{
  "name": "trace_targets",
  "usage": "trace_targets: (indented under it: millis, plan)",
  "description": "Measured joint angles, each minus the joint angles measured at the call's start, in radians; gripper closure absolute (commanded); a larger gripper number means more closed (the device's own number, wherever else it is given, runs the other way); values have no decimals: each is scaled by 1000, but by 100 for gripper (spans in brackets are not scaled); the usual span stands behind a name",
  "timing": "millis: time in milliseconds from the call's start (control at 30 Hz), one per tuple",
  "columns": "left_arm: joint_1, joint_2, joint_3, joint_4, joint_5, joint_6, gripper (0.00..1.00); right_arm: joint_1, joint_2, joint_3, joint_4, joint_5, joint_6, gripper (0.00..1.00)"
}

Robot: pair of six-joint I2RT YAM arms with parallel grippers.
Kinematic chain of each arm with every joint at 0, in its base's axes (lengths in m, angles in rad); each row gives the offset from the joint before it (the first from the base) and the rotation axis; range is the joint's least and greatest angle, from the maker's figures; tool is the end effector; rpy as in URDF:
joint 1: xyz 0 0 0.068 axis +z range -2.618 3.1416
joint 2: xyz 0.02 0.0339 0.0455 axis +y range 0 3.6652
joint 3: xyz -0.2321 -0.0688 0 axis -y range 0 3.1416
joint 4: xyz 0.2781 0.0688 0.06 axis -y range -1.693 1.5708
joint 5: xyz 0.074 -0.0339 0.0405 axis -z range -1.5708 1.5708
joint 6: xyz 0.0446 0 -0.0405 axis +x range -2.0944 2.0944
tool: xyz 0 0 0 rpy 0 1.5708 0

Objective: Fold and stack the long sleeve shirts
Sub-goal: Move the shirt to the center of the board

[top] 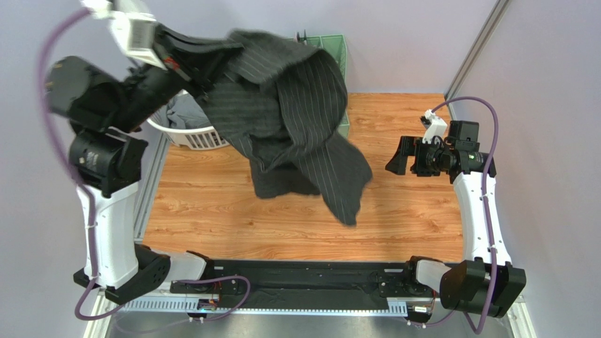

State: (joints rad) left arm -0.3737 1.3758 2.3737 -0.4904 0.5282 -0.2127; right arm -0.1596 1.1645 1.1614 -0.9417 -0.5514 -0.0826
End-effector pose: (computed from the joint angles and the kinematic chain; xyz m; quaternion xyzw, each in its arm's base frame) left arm 0.1535 -0.0843 0.6621 0.2636 0.4697 -0.3672 0.7583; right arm 0.2724 -0.0202 0.2951 -0.0485 0.9180 0.2213 0.3254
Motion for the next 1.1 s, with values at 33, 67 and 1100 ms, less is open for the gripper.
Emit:
trace_targets:
  millis: [33,67,1100]
  plan:
    - [-3,-29,-76,-5,25,-6,71,0,-2,1,0,0,0,0]
    - [-5,-48,-156,-15,48,-5,14,0,-3,4,-2,0,0,0]
    - [419,130,-1278,-205,-93,409,15,735,496,111,70,274,-180,11]
